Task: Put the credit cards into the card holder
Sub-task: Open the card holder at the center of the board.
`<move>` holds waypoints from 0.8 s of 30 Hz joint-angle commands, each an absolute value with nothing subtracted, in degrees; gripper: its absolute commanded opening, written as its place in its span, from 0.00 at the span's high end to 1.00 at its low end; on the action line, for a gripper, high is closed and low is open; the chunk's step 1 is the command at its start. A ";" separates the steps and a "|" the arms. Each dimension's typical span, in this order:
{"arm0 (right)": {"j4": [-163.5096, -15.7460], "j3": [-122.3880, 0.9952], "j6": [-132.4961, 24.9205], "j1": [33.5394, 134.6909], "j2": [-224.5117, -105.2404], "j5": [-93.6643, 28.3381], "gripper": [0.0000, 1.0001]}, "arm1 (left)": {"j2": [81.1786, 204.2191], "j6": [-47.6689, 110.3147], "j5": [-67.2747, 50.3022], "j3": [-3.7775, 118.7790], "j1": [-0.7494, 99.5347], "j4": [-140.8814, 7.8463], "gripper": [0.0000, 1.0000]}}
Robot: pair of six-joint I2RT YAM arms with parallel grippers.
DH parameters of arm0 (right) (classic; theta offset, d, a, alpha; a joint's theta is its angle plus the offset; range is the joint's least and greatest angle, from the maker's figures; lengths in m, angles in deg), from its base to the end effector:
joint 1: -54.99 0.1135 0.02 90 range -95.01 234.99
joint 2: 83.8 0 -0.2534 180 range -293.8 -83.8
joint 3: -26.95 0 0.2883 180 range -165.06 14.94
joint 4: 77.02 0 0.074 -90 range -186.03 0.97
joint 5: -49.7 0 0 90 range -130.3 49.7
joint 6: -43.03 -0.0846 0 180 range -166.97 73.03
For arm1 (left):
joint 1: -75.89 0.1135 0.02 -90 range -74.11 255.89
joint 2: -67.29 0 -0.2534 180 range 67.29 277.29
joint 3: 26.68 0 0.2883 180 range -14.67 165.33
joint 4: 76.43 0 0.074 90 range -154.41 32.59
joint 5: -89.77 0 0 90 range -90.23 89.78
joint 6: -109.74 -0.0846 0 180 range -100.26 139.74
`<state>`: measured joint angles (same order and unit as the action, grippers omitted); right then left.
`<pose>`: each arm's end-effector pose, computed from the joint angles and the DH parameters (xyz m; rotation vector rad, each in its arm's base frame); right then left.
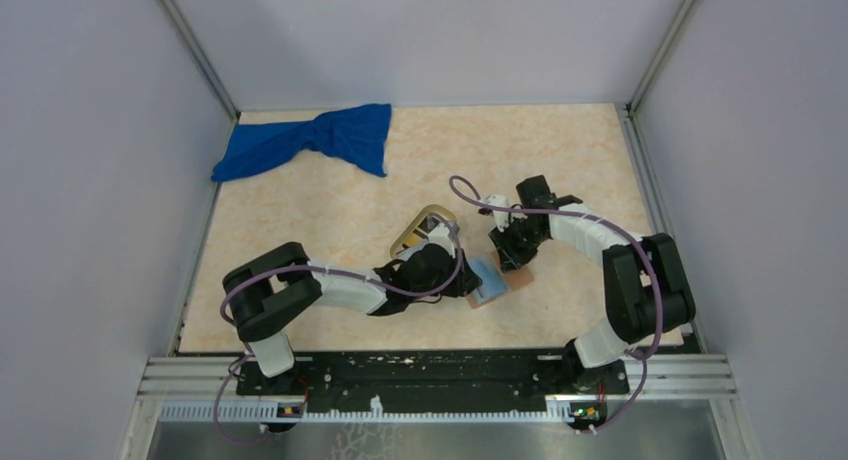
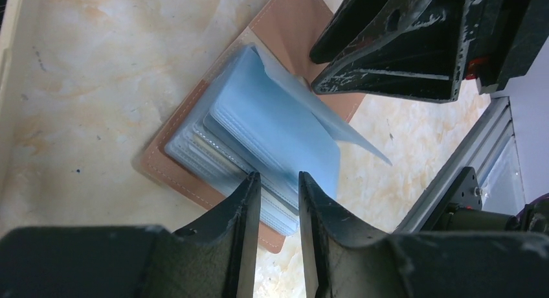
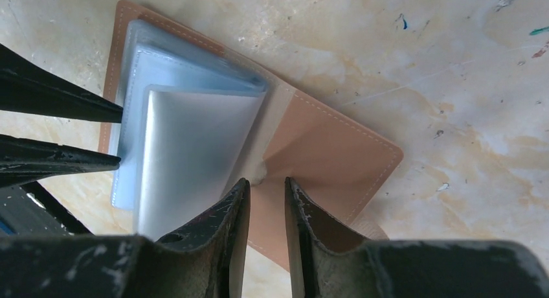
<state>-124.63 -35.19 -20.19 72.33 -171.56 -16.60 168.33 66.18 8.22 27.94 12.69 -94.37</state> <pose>0.2894 0.1260 0.0970 -1.1189 2.5331 0.5452 0.1941 -0.3567 0.0782 0.2274 2.2150 -0.9875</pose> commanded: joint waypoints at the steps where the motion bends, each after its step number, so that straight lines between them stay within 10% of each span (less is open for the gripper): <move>1: -125.19 -36.41 -20.38 72.26 -171.43 -14.50 0.73 | 169.25 65.35 6.98 30.44 13.30 -95.62 0.66; 24: -127.86 -33.34 -10.42 65.09 -159.15 5.41 0.05 | 172.98 70.28 -4.18 24.51 18.35 -117.54 0.60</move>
